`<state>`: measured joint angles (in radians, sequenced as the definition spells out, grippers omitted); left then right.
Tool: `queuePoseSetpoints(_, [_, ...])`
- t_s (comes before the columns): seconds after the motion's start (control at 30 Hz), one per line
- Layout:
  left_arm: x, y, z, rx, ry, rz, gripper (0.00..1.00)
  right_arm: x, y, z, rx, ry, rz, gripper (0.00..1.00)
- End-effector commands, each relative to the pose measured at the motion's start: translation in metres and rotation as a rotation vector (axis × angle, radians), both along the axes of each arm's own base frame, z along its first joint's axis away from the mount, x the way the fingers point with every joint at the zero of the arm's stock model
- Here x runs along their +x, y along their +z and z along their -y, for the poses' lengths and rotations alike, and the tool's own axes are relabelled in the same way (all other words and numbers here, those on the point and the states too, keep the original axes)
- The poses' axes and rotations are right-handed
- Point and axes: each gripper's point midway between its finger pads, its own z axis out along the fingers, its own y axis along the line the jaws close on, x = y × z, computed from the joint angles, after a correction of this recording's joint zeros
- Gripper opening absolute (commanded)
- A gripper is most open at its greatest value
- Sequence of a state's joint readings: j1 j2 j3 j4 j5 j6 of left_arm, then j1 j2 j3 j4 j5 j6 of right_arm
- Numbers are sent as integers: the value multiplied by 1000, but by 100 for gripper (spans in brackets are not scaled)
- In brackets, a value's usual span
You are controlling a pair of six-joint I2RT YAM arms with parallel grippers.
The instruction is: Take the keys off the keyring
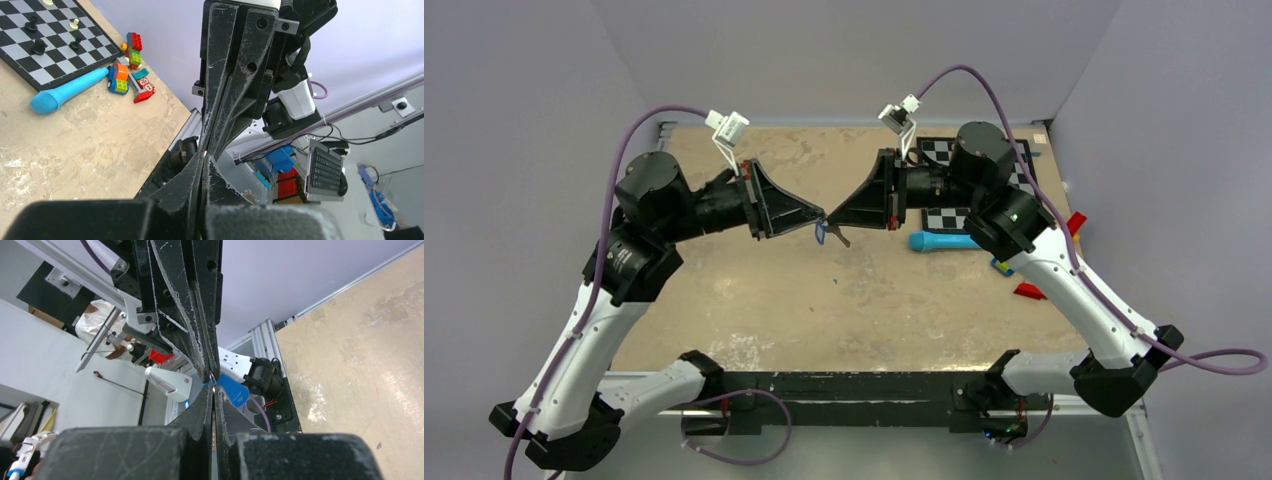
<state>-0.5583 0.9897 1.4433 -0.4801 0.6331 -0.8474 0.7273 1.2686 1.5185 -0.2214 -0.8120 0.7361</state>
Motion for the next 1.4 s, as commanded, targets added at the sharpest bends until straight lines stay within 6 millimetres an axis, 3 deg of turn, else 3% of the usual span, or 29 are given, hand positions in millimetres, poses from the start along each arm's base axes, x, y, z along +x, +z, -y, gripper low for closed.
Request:
queuePoseSetpoints(0.0, [-5, 2, 1, 15, -40, 55, 9, -17, 18, 5, 28, 65, 72, 0])
queuePoseSetpoints(0.17, [-7, 7, -3, 60, -43, 100, 47, -20, 4, 6, -27, 88, 59, 0])
queuePoseSetpoints(0.43, [-5, 15, -9, 115, -36, 144, 80, -27, -16, 14, -94, 100, 39, 0])
queuePoseSetpoints(0.53, [-2, 13, -12, 136, -21, 148, 79, -31, -22, 16, -110, 108, 29, 0])
queuePoseSetpoints(0.67, [-3, 9, -12, 157, -48, 159, 70, -37, -26, 19, -116, 134, 16, 0])
queuePoseSetpoints(1.1, [-17, -18, 4, 191, -273, 86, 48, -44, -19, 20, -110, 183, 32, 0])
queuePoseSetpoints(1.37, [-26, -25, 4, 198, -324, 60, 46, -41, -19, 19, -115, 174, 37, 0])
